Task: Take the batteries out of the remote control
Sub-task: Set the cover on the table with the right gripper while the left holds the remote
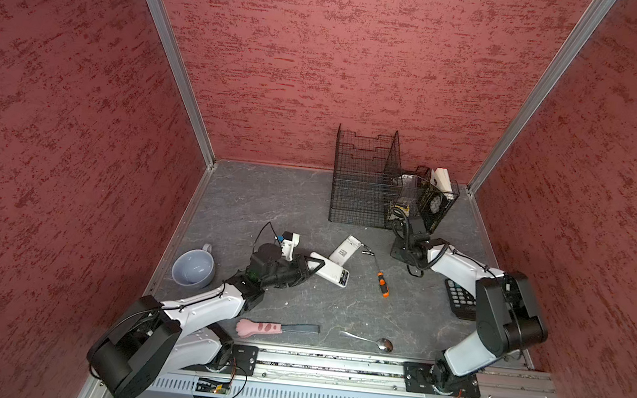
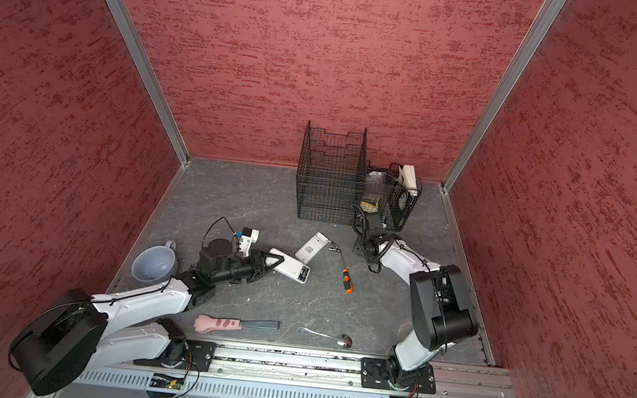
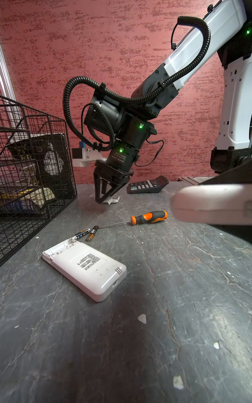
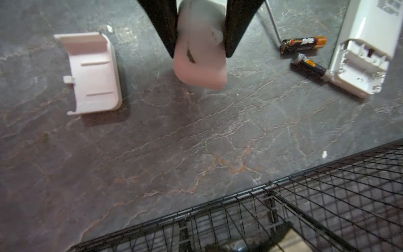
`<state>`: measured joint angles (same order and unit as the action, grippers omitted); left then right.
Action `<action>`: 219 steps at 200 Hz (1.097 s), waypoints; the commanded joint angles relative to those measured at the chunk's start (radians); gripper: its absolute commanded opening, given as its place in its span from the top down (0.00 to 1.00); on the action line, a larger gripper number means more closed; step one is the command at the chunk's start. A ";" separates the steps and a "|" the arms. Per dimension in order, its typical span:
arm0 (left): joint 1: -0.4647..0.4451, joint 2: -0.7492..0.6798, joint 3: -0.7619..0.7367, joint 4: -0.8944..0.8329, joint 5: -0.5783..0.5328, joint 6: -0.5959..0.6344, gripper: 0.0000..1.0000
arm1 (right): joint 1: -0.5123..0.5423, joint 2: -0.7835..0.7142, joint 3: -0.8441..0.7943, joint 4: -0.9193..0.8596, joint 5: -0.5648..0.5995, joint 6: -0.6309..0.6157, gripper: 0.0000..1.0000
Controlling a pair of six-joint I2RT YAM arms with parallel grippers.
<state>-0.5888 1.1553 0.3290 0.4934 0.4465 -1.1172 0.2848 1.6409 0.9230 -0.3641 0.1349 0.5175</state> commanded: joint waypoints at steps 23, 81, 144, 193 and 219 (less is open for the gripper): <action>-0.018 -0.016 -0.006 -0.001 -0.035 0.027 1.00 | -0.038 0.060 0.019 0.022 -0.003 -0.030 0.73; -0.032 -0.022 -0.028 -0.007 -0.066 0.025 1.00 | -0.055 0.101 0.034 0.034 -0.017 -0.042 0.55; -0.049 0.007 -0.066 0.042 -0.121 0.023 1.00 | -0.056 -0.017 0.030 -0.002 -0.025 -0.055 0.44; -0.078 0.071 -0.102 0.132 -0.164 0.004 1.00 | -0.051 -0.181 -0.010 -0.034 -0.064 -0.051 0.43; -0.110 0.122 -0.101 0.161 -0.189 0.000 1.00 | -0.044 -0.264 -0.012 -0.073 -0.078 -0.062 0.43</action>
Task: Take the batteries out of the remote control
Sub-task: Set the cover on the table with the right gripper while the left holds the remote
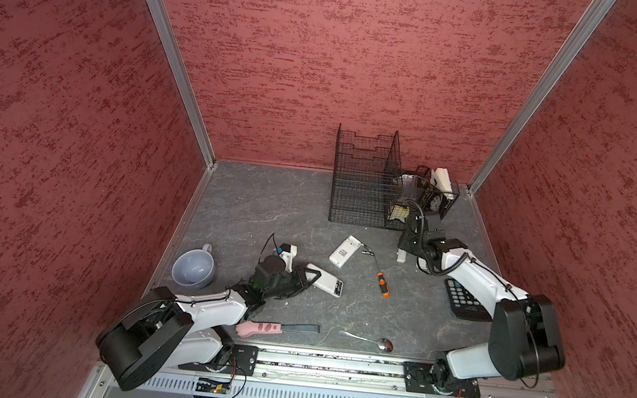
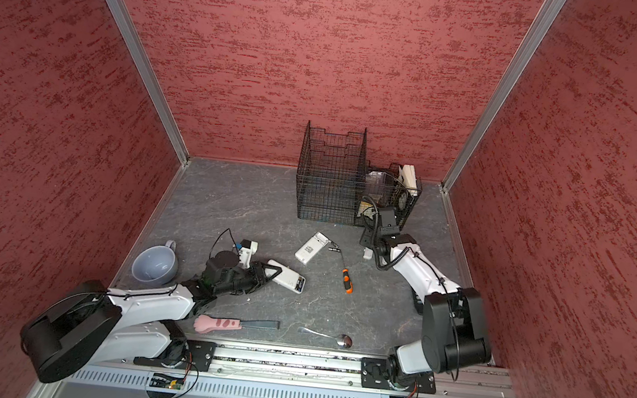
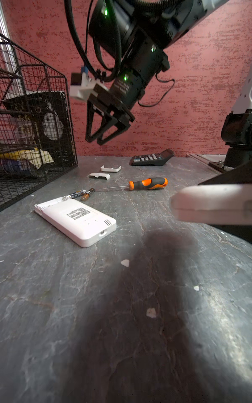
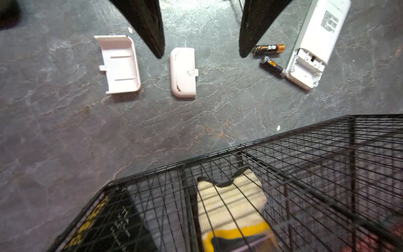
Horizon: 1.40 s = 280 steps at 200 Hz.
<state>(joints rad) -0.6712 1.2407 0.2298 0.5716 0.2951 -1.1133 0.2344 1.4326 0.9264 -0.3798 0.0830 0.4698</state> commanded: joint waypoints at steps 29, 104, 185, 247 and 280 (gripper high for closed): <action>-0.058 0.126 -0.007 0.184 -0.054 -0.028 1.00 | 0.009 -0.137 -0.046 -0.074 -0.034 -0.006 0.42; -0.122 0.287 0.031 0.287 -0.086 -0.037 1.00 | 0.011 -0.248 -0.100 -0.078 -0.065 0.019 0.42; -0.151 0.302 0.025 0.280 -0.130 -0.028 0.71 | 0.012 -0.271 -0.119 -0.058 -0.100 0.039 0.42; -0.161 0.170 0.010 0.058 -0.175 0.024 0.54 | 0.029 -0.283 -0.112 -0.060 -0.111 0.050 0.42; -0.167 0.091 0.008 -0.083 -0.204 0.039 0.52 | 0.043 -0.296 -0.112 -0.064 -0.108 0.064 0.42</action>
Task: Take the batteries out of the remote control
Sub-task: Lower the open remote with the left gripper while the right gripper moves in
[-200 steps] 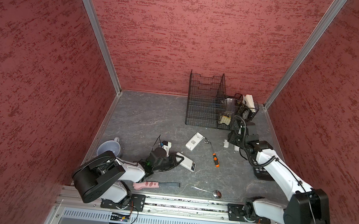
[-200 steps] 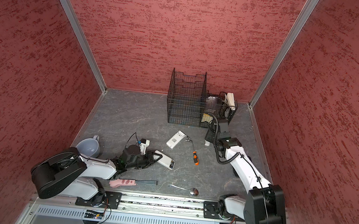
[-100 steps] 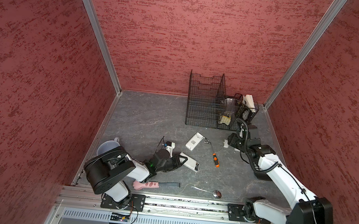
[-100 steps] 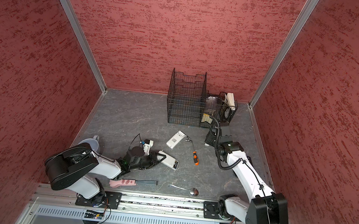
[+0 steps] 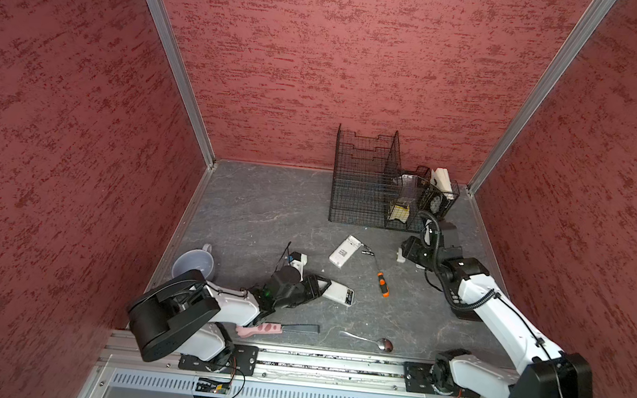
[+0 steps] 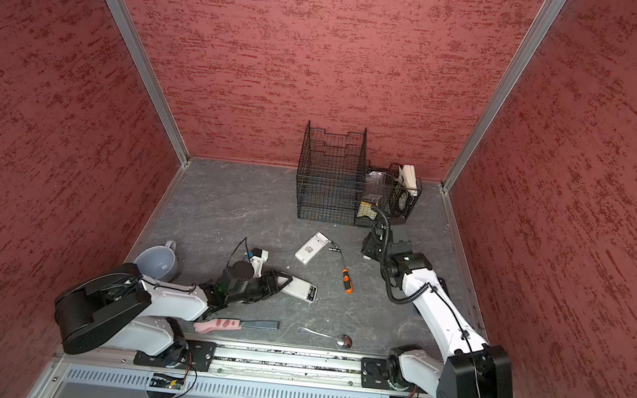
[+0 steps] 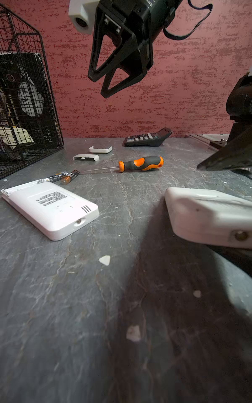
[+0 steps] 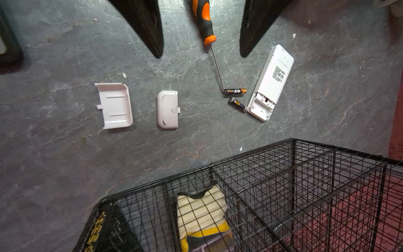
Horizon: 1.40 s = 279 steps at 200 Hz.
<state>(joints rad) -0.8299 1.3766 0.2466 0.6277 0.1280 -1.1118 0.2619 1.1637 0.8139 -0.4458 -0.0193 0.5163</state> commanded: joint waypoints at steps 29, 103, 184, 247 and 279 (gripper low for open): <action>-0.010 -0.093 -0.012 -0.252 -0.056 0.060 0.51 | 0.032 -0.033 -0.001 0.001 0.001 0.023 0.42; -0.039 -0.143 -0.030 -0.349 -0.081 0.035 0.50 | 0.161 -0.075 -0.020 -0.043 0.042 0.077 0.42; -0.037 -0.388 0.019 -0.702 -0.125 0.067 0.45 | 0.571 -0.091 -0.069 -0.164 0.197 0.324 0.70; 0.105 -0.404 0.145 -0.826 -0.017 0.218 0.46 | 0.809 0.001 -0.088 -0.130 0.267 0.503 1.00; 0.152 -0.381 0.189 -0.847 0.028 0.281 0.46 | 0.884 0.040 -0.104 -0.098 0.278 0.572 1.00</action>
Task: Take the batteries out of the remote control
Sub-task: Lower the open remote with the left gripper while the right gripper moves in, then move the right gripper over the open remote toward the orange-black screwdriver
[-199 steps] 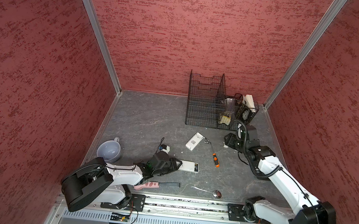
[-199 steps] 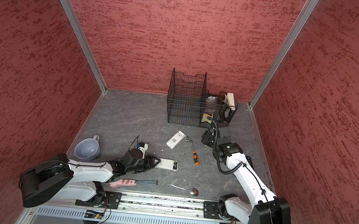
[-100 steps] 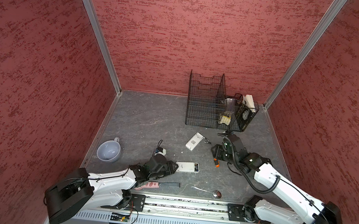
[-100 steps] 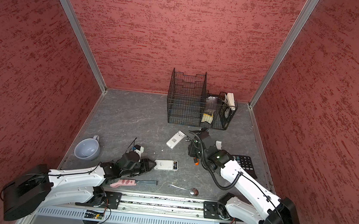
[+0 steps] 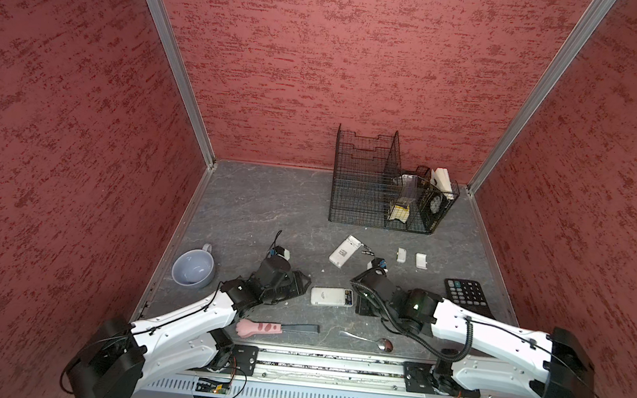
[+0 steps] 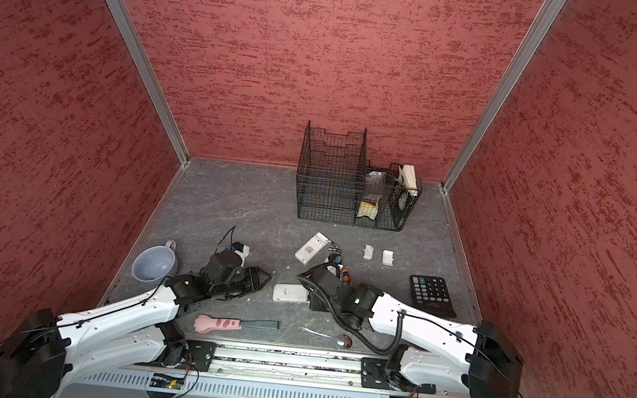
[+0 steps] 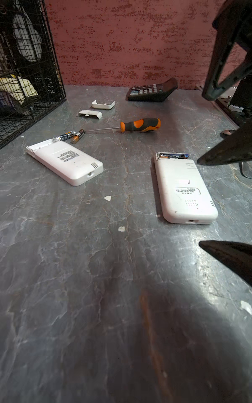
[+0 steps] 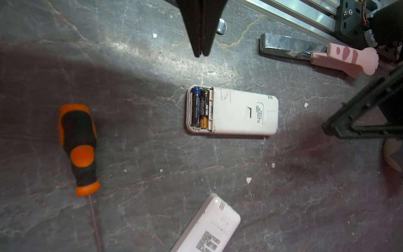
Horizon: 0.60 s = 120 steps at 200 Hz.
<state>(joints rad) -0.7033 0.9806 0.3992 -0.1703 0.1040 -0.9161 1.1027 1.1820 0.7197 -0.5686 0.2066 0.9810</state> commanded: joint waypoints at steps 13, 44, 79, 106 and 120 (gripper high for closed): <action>0.031 0.030 0.048 -0.053 0.056 0.095 0.46 | 0.060 0.043 -0.007 0.030 0.050 0.119 1.00; 0.034 0.055 0.052 -0.030 0.058 0.098 0.46 | 0.080 0.067 0.004 0.014 0.053 0.127 1.00; 0.043 0.081 0.052 0.003 0.060 0.093 0.46 | 0.082 0.056 -0.029 0.035 0.037 0.143 1.00; 0.061 0.115 0.056 0.027 0.080 0.103 0.46 | 0.082 0.086 -0.063 0.085 0.017 0.155 1.00; 0.072 0.130 0.059 0.040 0.092 0.105 0.46 | 0.082 0.116 -0.073 0.122 0.006 0.162 1.00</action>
<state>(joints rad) -0.6495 1.0908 0.4385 -0.1688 0.1669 -0.8352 1.1767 1.2598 0.6674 -0.5129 0.2119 1.0786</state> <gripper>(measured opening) 0.540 0.041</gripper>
